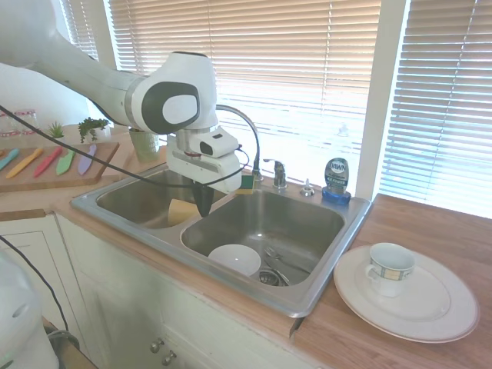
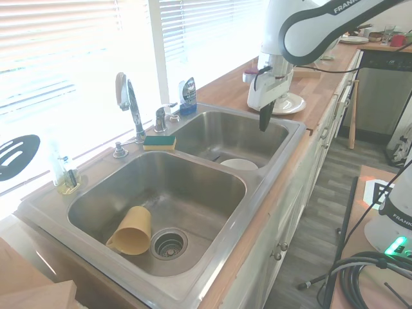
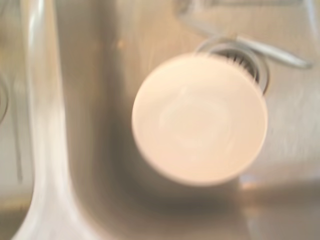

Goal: Turn off the faucet

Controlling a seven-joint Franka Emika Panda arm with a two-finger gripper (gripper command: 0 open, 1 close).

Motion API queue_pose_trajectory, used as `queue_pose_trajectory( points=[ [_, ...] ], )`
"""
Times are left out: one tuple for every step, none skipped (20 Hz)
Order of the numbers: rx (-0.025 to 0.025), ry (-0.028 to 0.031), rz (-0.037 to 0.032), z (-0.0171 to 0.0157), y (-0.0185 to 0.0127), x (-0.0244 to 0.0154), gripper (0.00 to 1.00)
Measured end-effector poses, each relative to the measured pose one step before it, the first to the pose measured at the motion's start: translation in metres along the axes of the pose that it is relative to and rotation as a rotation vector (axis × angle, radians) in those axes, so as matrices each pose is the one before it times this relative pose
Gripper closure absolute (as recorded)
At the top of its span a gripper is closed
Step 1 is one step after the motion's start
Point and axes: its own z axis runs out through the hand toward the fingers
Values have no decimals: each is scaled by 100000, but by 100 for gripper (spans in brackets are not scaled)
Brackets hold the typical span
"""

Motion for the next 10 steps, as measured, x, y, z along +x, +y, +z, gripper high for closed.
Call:
queue_pose_trajectory(
  points=[
    [27, 179, -531, -87, 358, -675, 100],
    [45, 132, -418, -23, 248, -493, 100],
    [43, -14, -308, 1, 148, -320, 100],
    [-91, -236, -361, 62, 106, -216, 100],
    [-110, -234, -195, 108, 65, -124, 0],
    [-113, -303, -35, 75, 14, -76, 0],
    [44, -221, 1, 12, -27, -50, 0],
    [117, -125, -24, 2, -52, -56, 0],
    [12, -17, -94, 2, -49, -53, 0],
    [-6, 2, -105, 2, -46, -50, 0]
  ],
)
